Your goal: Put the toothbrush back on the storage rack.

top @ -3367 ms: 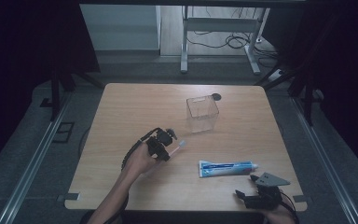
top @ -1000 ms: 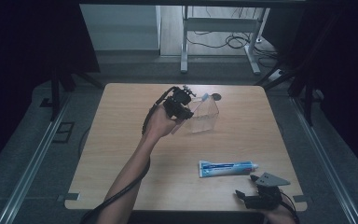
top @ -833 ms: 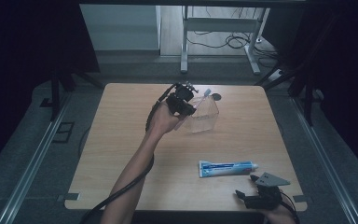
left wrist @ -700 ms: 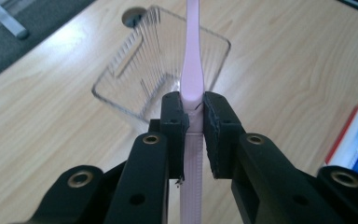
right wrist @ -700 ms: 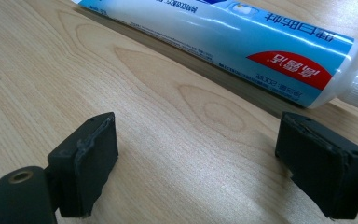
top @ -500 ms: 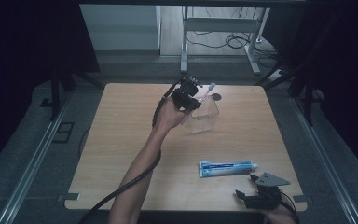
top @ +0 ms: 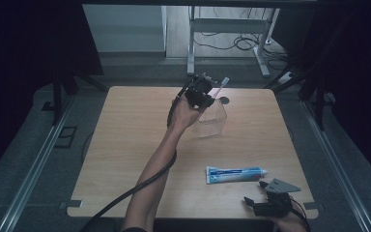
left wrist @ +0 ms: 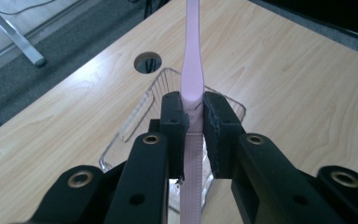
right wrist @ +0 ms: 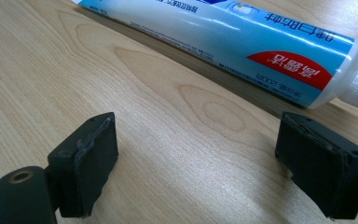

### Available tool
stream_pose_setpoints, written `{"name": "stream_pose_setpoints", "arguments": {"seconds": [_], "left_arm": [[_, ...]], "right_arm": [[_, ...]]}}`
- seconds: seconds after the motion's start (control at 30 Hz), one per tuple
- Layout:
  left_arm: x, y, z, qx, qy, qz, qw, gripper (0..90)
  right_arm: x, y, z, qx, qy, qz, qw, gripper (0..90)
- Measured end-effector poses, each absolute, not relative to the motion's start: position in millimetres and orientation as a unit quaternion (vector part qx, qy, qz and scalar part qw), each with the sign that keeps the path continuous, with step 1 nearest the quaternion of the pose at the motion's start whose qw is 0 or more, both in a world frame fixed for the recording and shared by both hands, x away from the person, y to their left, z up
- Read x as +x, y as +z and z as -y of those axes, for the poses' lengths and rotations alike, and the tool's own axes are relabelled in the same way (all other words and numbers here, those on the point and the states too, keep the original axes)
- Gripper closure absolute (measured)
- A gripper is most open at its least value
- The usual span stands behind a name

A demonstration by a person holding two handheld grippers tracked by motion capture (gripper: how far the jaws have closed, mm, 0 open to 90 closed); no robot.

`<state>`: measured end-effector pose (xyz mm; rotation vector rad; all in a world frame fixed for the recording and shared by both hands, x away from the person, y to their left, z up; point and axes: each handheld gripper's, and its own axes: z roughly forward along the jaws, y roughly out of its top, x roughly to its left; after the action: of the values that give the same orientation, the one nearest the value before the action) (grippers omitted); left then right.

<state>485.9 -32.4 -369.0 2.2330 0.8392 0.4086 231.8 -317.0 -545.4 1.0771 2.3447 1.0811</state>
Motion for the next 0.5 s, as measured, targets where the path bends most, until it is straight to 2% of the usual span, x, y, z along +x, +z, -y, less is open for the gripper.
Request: {"name": "stream_pose_setpoints", "arguments": {"seconds": [0.5], "left_arm": [[501, -381, 47, 0.851, 0.176, -0.332, 0.367, 79.0]], "right_arm": [[232, -545, 317, 0.379, 0.381, -0.825, 0.171, 12.5]]}}
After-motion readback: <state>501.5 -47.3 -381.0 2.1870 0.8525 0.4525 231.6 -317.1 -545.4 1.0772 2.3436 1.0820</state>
